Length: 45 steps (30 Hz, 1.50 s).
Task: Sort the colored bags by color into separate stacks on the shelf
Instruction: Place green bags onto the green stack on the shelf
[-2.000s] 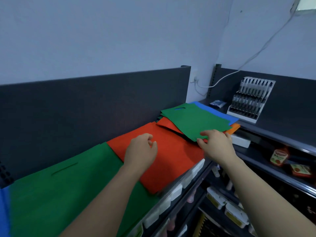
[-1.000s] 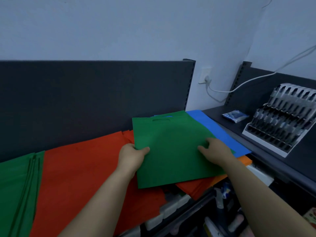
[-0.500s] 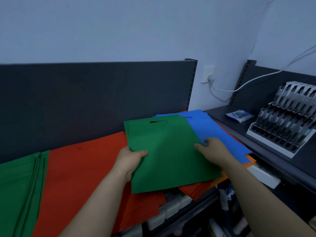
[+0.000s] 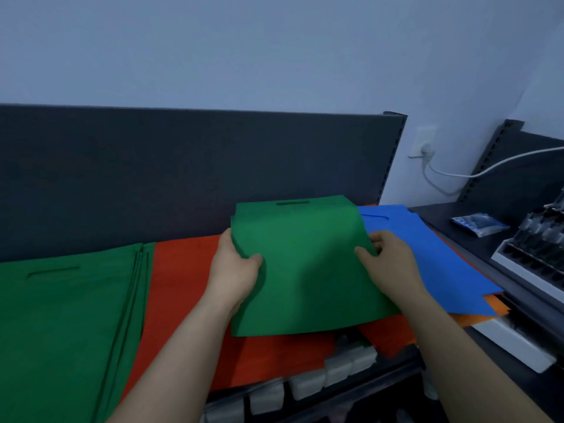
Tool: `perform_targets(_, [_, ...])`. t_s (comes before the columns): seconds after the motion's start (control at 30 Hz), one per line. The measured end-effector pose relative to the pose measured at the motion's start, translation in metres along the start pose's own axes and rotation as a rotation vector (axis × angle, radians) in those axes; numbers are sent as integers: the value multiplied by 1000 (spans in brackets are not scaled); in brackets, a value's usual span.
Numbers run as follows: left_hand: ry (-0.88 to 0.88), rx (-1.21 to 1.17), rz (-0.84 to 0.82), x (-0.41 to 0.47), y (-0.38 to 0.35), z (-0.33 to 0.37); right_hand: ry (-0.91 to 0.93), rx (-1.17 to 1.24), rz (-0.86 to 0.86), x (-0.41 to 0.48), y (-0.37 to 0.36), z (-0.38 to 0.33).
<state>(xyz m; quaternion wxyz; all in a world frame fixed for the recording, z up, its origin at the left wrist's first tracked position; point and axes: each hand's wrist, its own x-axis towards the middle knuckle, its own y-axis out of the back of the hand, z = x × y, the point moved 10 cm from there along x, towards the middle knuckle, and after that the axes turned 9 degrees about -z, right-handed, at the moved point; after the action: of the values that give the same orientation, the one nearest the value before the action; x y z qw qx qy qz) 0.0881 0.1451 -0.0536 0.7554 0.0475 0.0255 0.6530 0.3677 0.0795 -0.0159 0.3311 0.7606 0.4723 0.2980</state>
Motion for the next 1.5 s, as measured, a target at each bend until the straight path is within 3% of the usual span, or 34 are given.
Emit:
perform_targets(0.4, [50, -48, 248, -72, 183, -13, 235, 99, -102, -38, -93, -149])
perform_targets(0.8, [195, 140, 351, -131, 357, -34, 178, 93, -258, -108, -212, -265])
perform_targets(1.13, [342, 481, 291, -148, 395, -75, 134, -216, -326, -158, -258, -267])
perform_targets(1.23, [348, 613, 278, -145, 395, -78, 148, -274, -273, -160, -255, -265])
perform_targets(1.5, [158, 739, 225, -117, 341, -51, 152, -354, -113, -146, -200, -236])
